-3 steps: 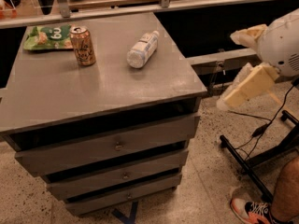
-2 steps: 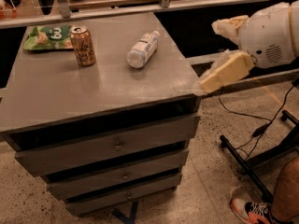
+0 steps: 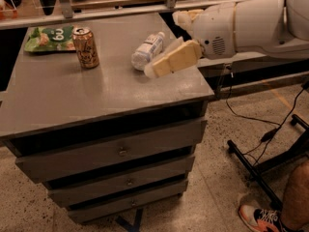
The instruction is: Knock orange can over
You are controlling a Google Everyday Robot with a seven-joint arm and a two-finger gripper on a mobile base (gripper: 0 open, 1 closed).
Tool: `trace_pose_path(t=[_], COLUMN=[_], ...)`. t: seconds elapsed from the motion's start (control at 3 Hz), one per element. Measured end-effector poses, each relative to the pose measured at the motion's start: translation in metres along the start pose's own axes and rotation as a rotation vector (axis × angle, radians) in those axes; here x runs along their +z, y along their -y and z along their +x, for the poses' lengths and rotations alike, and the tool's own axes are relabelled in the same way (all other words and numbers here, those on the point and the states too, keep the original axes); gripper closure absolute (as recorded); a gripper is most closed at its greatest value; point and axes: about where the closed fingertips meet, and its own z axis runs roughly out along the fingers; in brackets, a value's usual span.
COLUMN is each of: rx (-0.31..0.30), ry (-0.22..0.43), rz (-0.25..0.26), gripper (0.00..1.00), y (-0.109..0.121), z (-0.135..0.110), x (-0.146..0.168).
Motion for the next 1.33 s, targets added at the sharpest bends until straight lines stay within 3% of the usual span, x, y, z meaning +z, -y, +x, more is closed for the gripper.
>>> trace_pose_path(t=[0.67,1.0,1.33], rx=[0.003,0.004,-0.003], ry=[0.002,0.02,0.049], rz=[0.02,0.029,0.101], gripper=[0.0,0.0,0.0], y=[-0.001,-0.012,-0.001], z=[-0.004,-0.001,0.007], x=[0.003,0.027,0.059])
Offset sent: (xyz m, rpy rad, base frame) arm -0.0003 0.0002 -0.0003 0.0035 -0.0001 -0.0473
